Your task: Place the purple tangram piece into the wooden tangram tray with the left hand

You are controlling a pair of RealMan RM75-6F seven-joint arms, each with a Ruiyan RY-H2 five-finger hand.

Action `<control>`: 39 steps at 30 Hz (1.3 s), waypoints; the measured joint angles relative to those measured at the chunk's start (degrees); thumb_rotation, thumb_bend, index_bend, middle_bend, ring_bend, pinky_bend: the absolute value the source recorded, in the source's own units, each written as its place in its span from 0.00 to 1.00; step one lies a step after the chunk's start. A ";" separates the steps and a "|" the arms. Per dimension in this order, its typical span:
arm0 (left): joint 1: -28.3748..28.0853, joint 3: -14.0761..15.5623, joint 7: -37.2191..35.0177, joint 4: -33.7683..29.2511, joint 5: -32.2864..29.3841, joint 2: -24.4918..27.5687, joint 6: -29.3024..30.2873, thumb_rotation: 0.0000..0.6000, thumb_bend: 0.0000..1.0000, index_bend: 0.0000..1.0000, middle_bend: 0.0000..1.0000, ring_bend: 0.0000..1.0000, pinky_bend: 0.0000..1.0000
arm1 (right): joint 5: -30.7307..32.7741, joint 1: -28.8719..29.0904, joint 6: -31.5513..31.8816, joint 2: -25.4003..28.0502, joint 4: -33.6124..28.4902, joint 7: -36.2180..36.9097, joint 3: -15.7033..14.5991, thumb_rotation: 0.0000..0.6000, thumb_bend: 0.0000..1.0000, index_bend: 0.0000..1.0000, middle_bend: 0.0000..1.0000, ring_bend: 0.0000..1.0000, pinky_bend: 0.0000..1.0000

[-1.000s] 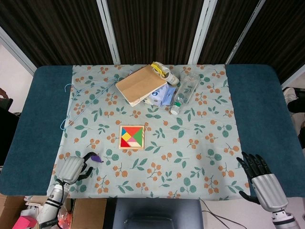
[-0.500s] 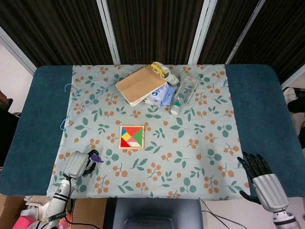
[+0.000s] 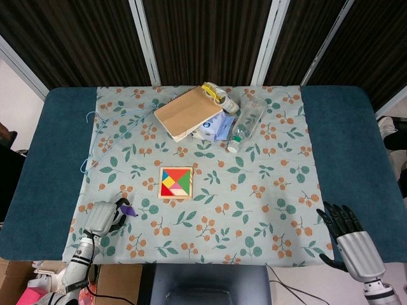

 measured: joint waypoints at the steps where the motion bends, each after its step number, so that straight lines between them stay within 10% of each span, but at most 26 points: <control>1: -0.03 -0.05 -0.11 0.20 -0.07 -0.11 0.04 1.00 0.41 0.40 1.00 1.00 1.00 | 0.01 0.01 -0.02 -0.01 -0.02 -0.05 0.01 1.00 0.16 0.00 0.00 0.00 0.00; 23: 0.25 -0.96 -1.70 0.40 -2.99 -1.07 0.29 1.00 0.40 0.56 1.00 1.00 1.00 | 0.18 0.06 -0.27 -0.22 -0.16 -0.57 0.14 1.00 0.16 0.00 0.00 0.00 0.00; 39: -2.44 -9.78 13.54 -15.63 -14.39 -4.19 2.88 1.00 0.40 0.63 1.00 1.00 1.00 | 0.06 0.79 -1.79 -0.07 -0.35 -0.45 -0.17 1.00 0.16 0.00 0.00 0.00 0.00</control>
